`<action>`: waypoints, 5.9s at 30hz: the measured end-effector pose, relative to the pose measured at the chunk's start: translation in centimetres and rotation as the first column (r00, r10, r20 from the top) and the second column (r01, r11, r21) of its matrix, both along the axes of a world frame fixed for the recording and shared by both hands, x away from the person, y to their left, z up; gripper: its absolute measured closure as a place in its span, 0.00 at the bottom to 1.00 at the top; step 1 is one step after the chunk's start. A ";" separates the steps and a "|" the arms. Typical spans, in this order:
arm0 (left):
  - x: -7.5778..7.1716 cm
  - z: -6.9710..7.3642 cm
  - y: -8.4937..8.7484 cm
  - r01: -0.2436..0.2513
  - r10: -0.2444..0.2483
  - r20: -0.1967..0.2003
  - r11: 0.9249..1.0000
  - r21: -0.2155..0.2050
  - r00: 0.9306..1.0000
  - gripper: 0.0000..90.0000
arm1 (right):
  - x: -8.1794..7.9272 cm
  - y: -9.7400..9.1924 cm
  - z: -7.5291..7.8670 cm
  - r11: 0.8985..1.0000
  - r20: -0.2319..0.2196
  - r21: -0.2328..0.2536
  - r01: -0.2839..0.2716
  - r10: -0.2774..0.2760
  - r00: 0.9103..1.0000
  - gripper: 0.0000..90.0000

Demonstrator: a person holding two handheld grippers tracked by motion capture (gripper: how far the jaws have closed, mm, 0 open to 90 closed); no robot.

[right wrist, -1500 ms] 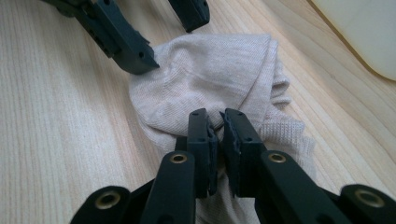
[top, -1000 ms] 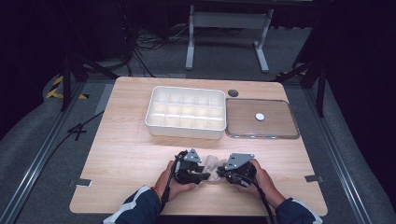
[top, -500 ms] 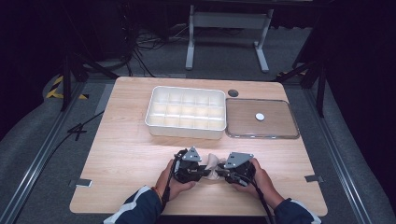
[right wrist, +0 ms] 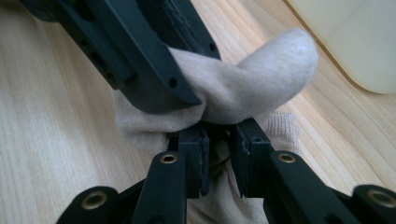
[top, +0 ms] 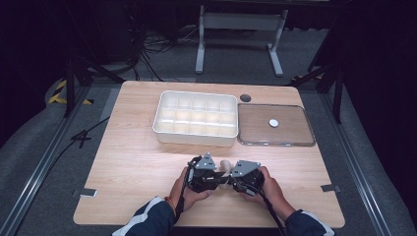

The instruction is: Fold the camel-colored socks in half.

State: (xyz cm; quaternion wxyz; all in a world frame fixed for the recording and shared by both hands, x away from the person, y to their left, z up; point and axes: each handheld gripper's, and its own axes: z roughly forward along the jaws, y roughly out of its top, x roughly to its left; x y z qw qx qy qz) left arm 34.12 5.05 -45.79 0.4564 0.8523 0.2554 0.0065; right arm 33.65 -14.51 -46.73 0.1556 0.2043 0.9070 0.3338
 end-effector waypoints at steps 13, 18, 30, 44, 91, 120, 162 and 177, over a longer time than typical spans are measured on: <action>0.3 0.0 0.6 -0.012 0.013 -0.003 1.000 0.021 1.000 0.88 | 0.9 -2.9 1.5 0.997 -0.005 0.075 0.019 -0.019 1.000 0.87; 0.3 0.1 0.3 -0.002 0.001 0.008 0.999 0.037 1.000 0.86 | 0.9 -2.2 0.2 1.000 -0.041 0.003 -0.016 0.016 0.999 0.97; -0.2 0.2 -1.7 0.012 -0.019 0.085 0.996 0.090 0.996 0.87 | 1.1 -1.9 -0.1 0.999 -0.043 0.035 0.017 -0.016 0.999 0.84; 0.0 0.3 -2.2 0.008 -0.016 0.089 0.996 0.089 0.996 0.86 | 2.3 -4.7 0.0 0.998 -0.126 0.034 0.053 -0.048 0.991 0.95; 0.0 1.0 -1.2 0.041 -0.042 0.109 0.999 0.017 0.993 0.79 | 2.9 -4.2 -0.4 0.978 -0.054 0.171 0.121 -0.114 0.992 0.92; -0.9 -1.6 -3.3 0.142 -0.159 0.145 0.982 0.124 0.977 0.88 | 2.7 -2.9 1.2 0.967 0.007 0.252 0.035 -0.038 0.999 0.91; -0.7 -1.6 -3.4 0.152 -0.173 0.154 0.978 0.141 0.973 0.90 | 4.2 -4.9 0.0 0.986 -0.083 0.166 0.026 -0.013 0.996 0.80; -0.8 -1.7 -3.5 0.148 -0.170 0.159 0.979 0.140 0.973 0.89 | 4.5 -6.5 0.7 0.977 -0.070 0.163 0.137 -0.127 0.989 0.81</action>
